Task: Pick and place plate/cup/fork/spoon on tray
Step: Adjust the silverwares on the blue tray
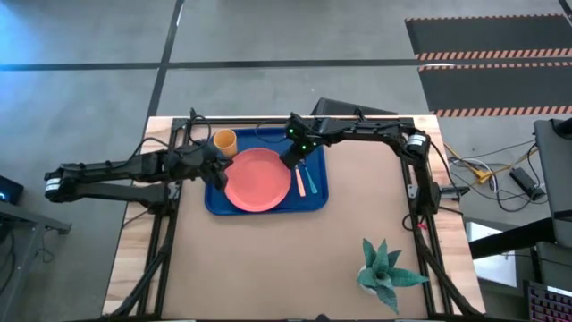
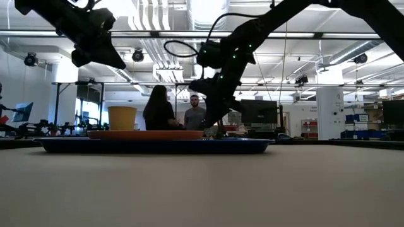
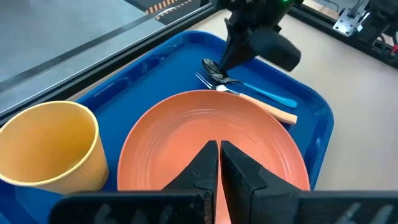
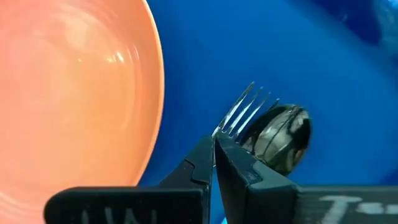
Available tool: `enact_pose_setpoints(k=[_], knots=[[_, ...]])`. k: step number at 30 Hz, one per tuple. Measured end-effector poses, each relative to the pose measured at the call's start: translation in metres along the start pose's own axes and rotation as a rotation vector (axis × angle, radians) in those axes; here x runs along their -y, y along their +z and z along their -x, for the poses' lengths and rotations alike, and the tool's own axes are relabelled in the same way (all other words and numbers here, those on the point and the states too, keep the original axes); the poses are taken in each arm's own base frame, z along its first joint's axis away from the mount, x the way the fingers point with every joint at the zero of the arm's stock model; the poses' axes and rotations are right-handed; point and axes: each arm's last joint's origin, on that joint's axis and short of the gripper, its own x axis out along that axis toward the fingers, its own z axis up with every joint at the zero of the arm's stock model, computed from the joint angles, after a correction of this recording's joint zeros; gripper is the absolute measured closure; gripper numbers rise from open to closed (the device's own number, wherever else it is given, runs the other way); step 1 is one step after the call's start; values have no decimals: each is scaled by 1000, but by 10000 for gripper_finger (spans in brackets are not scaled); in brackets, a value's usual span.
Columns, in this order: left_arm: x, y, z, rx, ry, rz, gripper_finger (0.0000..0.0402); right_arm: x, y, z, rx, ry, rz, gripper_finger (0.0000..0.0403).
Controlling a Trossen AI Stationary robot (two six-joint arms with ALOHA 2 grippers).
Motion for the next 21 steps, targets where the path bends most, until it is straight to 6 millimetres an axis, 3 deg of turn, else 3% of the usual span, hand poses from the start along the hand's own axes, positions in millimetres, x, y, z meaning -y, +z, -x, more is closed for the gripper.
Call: enact_pose_setpoints(k=[9, 21], knots=[[0, 0, -1, -5, 2, -2, 402, 3, -8, -26, -68, -4, -10, 394], [0, 0, -1, -2, 5, -2, 402, 7, -7, -27, -56, -26, 5, 394]])
